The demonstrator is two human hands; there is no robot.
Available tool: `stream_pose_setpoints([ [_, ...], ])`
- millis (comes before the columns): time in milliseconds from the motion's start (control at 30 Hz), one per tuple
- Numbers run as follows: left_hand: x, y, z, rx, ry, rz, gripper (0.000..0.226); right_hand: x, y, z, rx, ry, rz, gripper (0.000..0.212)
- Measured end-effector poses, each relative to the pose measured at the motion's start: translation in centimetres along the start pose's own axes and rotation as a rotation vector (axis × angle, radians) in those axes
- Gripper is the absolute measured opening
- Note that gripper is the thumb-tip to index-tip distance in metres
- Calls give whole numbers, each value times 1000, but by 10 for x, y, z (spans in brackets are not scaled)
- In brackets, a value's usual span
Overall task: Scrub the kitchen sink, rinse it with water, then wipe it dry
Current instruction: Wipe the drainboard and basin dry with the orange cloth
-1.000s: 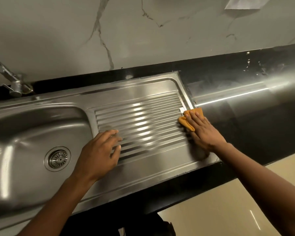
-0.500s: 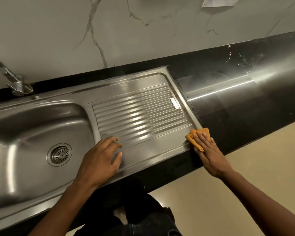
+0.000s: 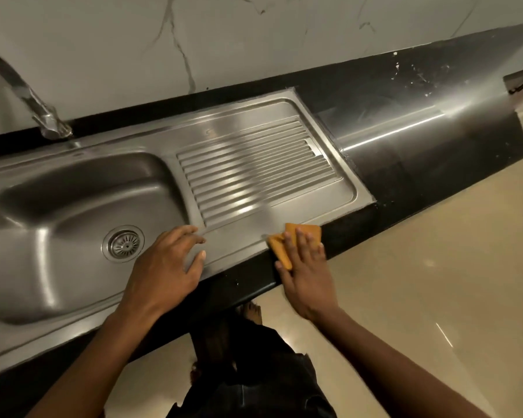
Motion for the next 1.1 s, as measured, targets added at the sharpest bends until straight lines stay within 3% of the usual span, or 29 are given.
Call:
stream_pose_setpoints([
  [267,22,48,34,-59,-57,38,31,241,49,-18,137,-37,386,70],
  [433,27,57,41,-75,-56,50,32,285,57,-29,120,29,610,64],
  [567,23,53,41,-95,-49,26,29,241,45,-18,31,145,798,62],
  [633,22,48,40,-104,-43,22,28,199,28,-13,51,149,761,64],
  [933,13,11,18,-56,-19,49,30,-73,-83,44,107,191,124,63],
  [1100,13,-14,10,-51,-8,69,29,-147,-129,49,132,102,-151,70],
])
Point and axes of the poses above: each hand's wrist, its own y-axis away from the middle knuckle, its own z-axis out of the back of the hand, x = y × z, the point moved 6 cm from there along -y, towards the middle knuckle, and after that the axes turned 14 degrees about y, right-handed, at the moved point
